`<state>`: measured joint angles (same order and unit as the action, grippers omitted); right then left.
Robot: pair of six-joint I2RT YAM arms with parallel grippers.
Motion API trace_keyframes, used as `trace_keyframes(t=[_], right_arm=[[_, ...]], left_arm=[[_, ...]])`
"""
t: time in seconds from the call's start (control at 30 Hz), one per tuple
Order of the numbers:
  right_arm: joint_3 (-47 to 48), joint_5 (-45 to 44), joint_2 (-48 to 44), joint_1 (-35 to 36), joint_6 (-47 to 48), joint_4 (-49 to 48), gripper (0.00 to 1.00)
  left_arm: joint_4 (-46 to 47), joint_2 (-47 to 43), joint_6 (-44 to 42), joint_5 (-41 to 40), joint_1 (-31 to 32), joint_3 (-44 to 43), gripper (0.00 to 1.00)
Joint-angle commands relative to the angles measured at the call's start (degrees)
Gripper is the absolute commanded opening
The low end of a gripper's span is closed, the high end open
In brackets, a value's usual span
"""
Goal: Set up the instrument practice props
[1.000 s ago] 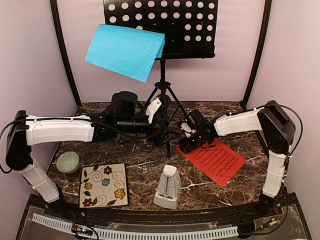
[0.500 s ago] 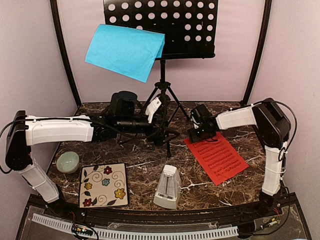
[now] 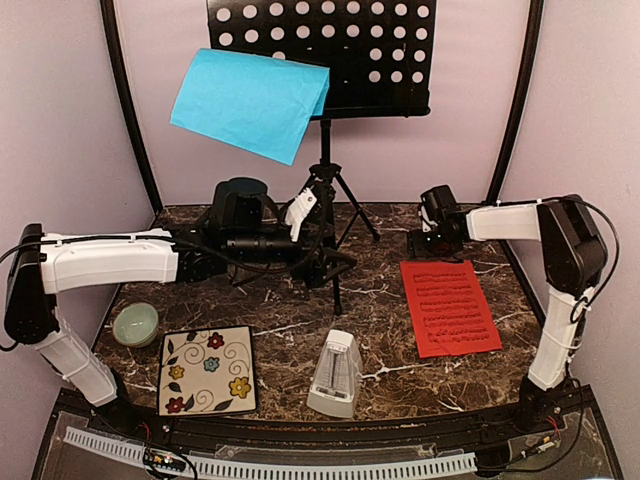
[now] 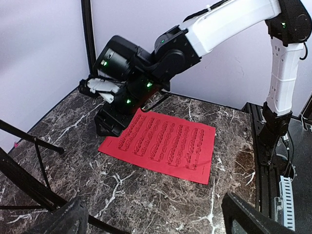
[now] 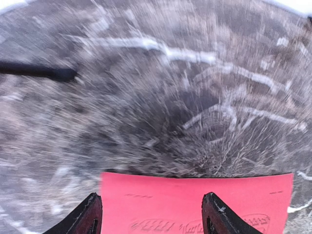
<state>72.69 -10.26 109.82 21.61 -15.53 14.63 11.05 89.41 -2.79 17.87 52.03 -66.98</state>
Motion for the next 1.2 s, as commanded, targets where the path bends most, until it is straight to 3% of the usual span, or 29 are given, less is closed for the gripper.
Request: trace_keyframes(t=[0.0,0.57,0.8,1.17], right_arm=[[-1.8,1.9,-7.7,0.5,0.1,-2.5,0.72],[-9.6,0.1,-21.9,-0.2,0.6,-8.5,0.84],[-13.4,0.6,-23.7,-0.4,-2.5,-11.2,1.00],[-17.3,7.0,-24.2,-0.8,-6.2,-18.2,1.00]], left_arm=[[0.7,-3.0,0.8,-1.6,0.3,1.4,0.99],[0.2,-8.4,4.5,-7.4,-1.8,5.6,0.99],[-1.5,-10.2,7.5,-9.1,-2.9,6.7,0.99],[-1.8,-12.3,8.3,-8.2,-3.5,9.2,0.99]])
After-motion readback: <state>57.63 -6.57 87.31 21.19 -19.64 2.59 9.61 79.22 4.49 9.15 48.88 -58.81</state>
